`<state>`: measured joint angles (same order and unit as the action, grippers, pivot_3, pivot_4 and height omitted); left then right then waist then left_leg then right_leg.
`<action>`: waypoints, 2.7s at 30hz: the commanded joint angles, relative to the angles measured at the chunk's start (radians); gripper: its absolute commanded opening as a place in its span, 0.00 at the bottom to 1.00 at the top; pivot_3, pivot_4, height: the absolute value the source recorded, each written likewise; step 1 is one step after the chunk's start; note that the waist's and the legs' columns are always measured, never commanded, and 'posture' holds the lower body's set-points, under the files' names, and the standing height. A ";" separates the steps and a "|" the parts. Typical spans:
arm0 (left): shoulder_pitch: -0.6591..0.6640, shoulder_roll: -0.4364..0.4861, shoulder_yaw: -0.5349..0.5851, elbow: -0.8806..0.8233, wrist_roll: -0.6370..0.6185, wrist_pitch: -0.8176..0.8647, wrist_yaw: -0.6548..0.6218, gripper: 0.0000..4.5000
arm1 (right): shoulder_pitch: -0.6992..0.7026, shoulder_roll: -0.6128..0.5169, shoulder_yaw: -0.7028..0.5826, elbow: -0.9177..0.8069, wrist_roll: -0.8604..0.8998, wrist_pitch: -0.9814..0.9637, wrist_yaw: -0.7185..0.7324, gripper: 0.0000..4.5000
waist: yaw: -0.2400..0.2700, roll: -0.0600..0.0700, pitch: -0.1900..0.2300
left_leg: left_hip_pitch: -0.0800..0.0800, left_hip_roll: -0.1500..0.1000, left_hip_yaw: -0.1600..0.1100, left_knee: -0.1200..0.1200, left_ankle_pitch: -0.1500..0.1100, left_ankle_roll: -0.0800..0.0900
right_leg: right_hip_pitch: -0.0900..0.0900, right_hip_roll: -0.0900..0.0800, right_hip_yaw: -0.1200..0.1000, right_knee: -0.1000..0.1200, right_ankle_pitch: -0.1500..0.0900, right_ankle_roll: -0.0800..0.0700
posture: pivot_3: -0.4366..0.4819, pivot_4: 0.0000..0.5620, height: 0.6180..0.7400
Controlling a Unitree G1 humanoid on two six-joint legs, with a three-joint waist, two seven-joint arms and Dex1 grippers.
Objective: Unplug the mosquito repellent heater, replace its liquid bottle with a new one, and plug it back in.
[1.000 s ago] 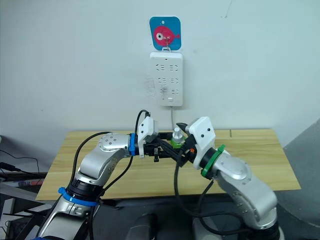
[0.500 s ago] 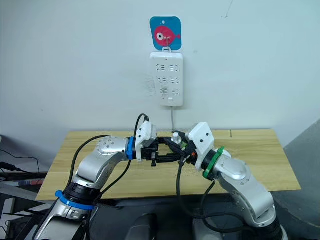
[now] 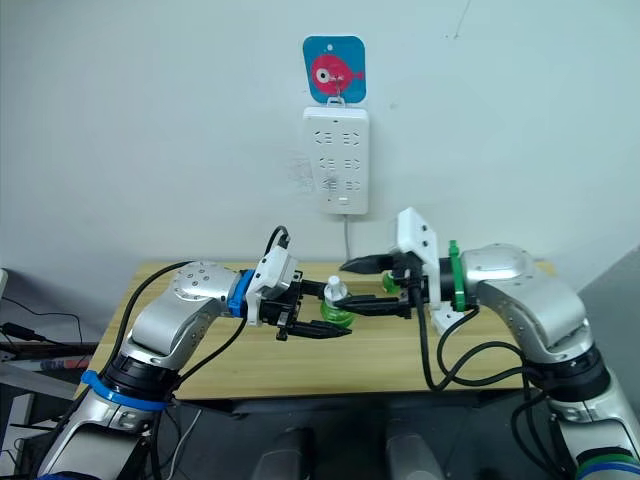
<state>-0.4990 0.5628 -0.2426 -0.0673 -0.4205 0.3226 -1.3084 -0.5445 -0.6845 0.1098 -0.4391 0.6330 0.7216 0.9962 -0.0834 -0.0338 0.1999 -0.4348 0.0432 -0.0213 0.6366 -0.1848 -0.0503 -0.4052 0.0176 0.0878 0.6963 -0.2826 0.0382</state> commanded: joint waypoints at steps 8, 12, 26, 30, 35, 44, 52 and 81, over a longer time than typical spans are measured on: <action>-0.006 -0.039 0.031 0.019 0.002 -0.038 0.042 0.50 | 0.201 0.081 -0.080 -0.330 0.033 0.099 -0.368 1.00 | -0.007 0.000 0.000 | 0.001 0.001 0.001 0.000 0.000 0.000 | 0.000 0.001 0.002 0.000 -0.001 0.002 | 0.33 0.28 1.00; -0.016 -0.058 0.019 0.022 0.012 -0.048 0.042 0.50 | 0.186 0.174 0.031 -0.300 -0.067 0.088 -0.486 1.00 | -0.011 0.000 0.000 | 0.001 0.001 0.002 0.000 0.000 0.000 | -0.001 0.002 0.002 0.000 -0.001 0.002 | 0.32 0.28 1.00; -0.023 -0.064 0.028 -0.002 0.018 -0.027 0.064 0.50 | 0.299 0.019 -0.188 -0.360 0.092 0.171 -0.414 1.00 | -0.010 0.000 0.000 | 0.001 0.001 0.003 -0.002 0.000 0.000 | -0.001 0.001 0.003 -0.001 -0.001 0.002 | 0.31 0.28 1.00; -0.030 -0.067 0.021 0.000 0.023 -0.030 0.066 0.50 | 0.227 0.092 -0.078 -0.372 0.076 0.180 -0.487 1.00 | -0.030 0.000 0.000 | 0.002 0.003 0.003 -0.002 0.000 0.000 | -0.001 0.004 0.005 0.000 -0.001 0.002 | 0.31 0.29 1.00; -0.033 -0.068 0.009 -0.007 0.033 -0.042 0.057 0.50 | 0.115 0.202 0.064 -0.265 -0.056 0.144 -0.567 1.00 | -0.034 0.000 0.000 | 0.002 0.003 0.003 -0.003 0.000 0.000 | -0.001 0.004 0.005 -0.001 -0.001 0.002 | 0.32 0.29 1.00; -0.018 -0.060 0.021 -0.031 0.032 -0.029 0.075 0.50 | 0.138 0.097 -0.055 -0.270 -0.018 0.181 -0.480 1.00 | -0.023 0.000 0.000 | 0.001 0.001 0.004 -0.006 0.000 0.000 | -0.001 0.001 0.005 -0.006 -0.001 0.002 | 0.34 0.30 1.00; -0.015 -0.054 0.026 -0.023 0.037 -0.037 0.081 0.50 | 0.157 -0.029 -0.133 -0.339 0.136 0.236 -0.392 1.00 | -0.030 0.000 0.000 | 0.002 0.002 0.005 -0.007 0.000 0.000 | -0.001 0.002 0.005 -0.006 -0.001 0.002 | 0.32 0.31 1.00; 0.050 0.012 0.014 0.078 0.122 -0.086 0.066 0.50 | -0.064 0.111 -0.122 -0.243 0.249 0.259 -0.445 0.07 | -0.031 0.000 0.000 | 0.001 0.002 0.005 -0.007 0.000 0.000 | -0.001 0.002 0.005 -0.008 -0.001 0.002 | 0.34 0.31 1.00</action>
<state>-0.4601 0.5551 -0.2319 0.0031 -0.3201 0.2734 -1.2342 -0.5890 -0.5682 0.0354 -0.6664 0.8515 0.9811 0.5588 -0.1144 -0.0338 0.1999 -0.4334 0.0456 -0.0164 0.6289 -0.1848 -0.0502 -0.4064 0.0197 0.0932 0.6886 -0.2837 0.0404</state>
